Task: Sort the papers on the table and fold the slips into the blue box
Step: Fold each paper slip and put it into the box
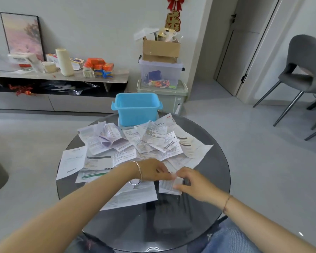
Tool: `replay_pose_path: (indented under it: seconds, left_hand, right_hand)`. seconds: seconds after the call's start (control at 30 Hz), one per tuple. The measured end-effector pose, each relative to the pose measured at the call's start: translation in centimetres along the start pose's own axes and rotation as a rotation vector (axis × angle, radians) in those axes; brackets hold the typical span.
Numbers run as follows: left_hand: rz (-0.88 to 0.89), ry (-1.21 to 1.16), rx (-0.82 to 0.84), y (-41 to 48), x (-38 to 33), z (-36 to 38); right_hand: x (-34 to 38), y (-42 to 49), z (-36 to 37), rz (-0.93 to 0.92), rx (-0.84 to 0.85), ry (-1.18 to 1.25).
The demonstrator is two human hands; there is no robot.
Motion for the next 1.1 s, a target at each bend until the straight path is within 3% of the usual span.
replay_pose_path:
  seconds: [0.4,0.53,0.83,0.93,1.0,1.1]
  left_hand:
    - [0.033,0.158,0.015,2.0,-0.5,0.6]
    - [0.086,-0.09,-0.199,0.8,-1.1,-3.6]
    - [0.151,-0.301,-0.7,-1.9,2.0,-17.9]
    - [0.066,-0.412,-0.873,-2.0,6.6,-21.4]
    - [-0.073,-0.34,-0.966,-2.2,10.4,-23.3]
    - [-0.311,-0.312,-0.981,-1.7,16.0,-24.3]
  right_hand:
    - [1.4,-0.4,-0.8,-0.01,-0.061,0.137]
    - [3.4,0.3,-4.7,-0.042,-0.157,0.228]
    - [12.5,9.5,-13.8,-0.075,-0.106,0.435]
    - [13.9,14.1,-15.0,-0.038,-0.122,0.494]
    - [14.5,17.0,-15.5,-0.007,-0.115,0.542]
    - [14.9,21.2,-15.0,0.013,-0.085,0.579]
Point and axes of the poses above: each hand's wrist, its own y-axis towards the middle knuckle, its own z-axis out of the palm, x = y × z, the point moved 6 cm from there along y, towards the middle knuckle, and after that the axes turned 11 degrees about z, right-handed, at the moved point
